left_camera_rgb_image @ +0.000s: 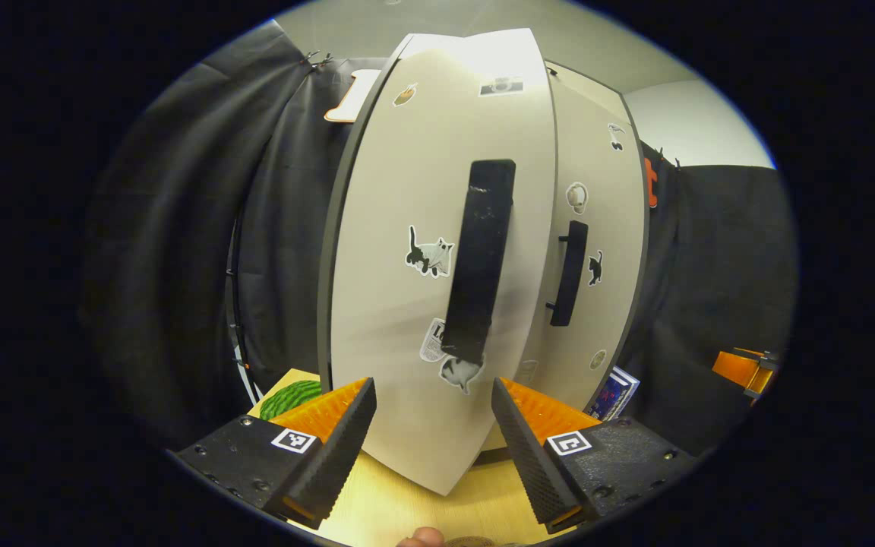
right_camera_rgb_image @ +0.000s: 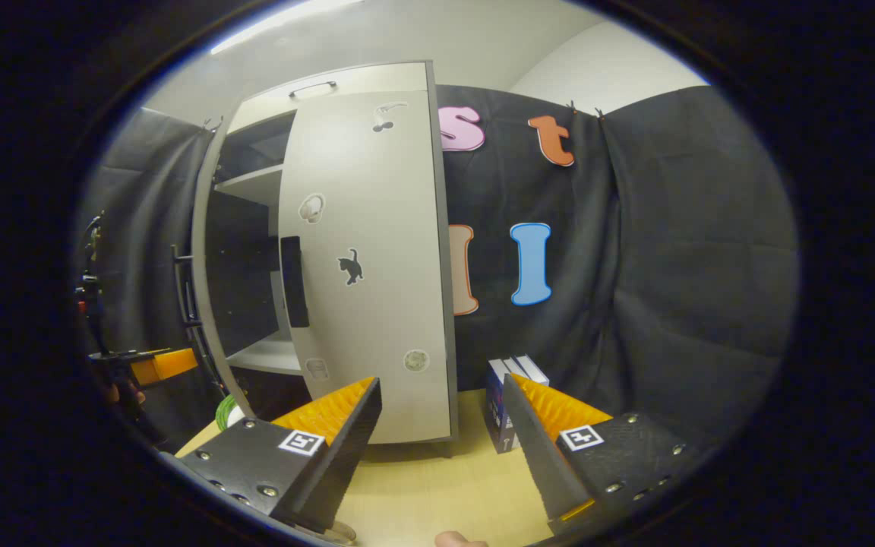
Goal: Grasp the bottle in the cabinet with the left hand and place it on the coaster, then close the right door with the right hand and the left door with the left hand.
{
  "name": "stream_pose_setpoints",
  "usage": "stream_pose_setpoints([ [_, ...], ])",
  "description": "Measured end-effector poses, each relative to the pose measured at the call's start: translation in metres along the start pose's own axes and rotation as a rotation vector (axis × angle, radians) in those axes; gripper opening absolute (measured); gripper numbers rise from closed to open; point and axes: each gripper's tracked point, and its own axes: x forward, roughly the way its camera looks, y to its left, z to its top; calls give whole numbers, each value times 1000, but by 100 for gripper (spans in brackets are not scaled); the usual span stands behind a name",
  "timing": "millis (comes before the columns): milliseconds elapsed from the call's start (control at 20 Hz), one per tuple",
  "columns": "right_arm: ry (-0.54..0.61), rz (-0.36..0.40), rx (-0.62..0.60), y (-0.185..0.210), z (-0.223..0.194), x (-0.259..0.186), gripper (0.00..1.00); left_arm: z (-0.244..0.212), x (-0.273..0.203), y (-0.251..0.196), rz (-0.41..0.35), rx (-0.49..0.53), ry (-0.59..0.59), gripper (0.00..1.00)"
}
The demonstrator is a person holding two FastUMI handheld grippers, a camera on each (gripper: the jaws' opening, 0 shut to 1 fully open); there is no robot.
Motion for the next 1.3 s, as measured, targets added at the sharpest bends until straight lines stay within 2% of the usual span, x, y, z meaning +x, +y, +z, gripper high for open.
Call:
stream_pose_setpoints([
  [500, -9, 6, 8, 3, 3, -4, 97, 5, -17, 9, 32, 0, -10, 95],
  [600, -42, 8, -8, 5, 14, -7, 100, 16, -22, 9, 42, 5, -34, 95],
  [650, -56, 14, -11, 8, 19, -8, 93, 23, -25, 9, 52, 12, -49, 95],
  [700, -69, 23, -9, 12, 25, -9, 97, 32, -29, 8, 60, 21, -66, 95],
  [750, -82, 30, -5, 14, 30, -10, 93, 41, -34, 6, 65, 33, -88, 95],
  [900, -122, 39, 2, 19, 47, -13, 93, 75, -47, 3, 83, 60, -164, 95],
  [950, -136, 41, 0, 21, 52, -14, 97, 85, -50, 0, 88, 64, -186, 95],
  [1000, -151, 47, 0, 23, 57, -15, 97, 94, -54, -2, 88, 67, -206, 91],
  [1050, -162, 53, 1, 26, 61, -16, 97, 103, -56, -3, 90, 68, -225, 96],
  [1100, -168, 59, 2, 29, 63, -16, 93, 109, -58, -4, 92, 67, -239, 96],
  [1150, -173, 63, 2, 31, 64, -16, 97, 113, -61, -6, 93, 64, -250, 93],
  [1200, -178, 65, 0, 32, 65, -16, 97, 116, -63, -8, 92, 61, -258, 96],
  [1300, -192, 63, -6, 31, 68, -17, 97, 118, -63, -10, 85, 60, -266, 96],
])
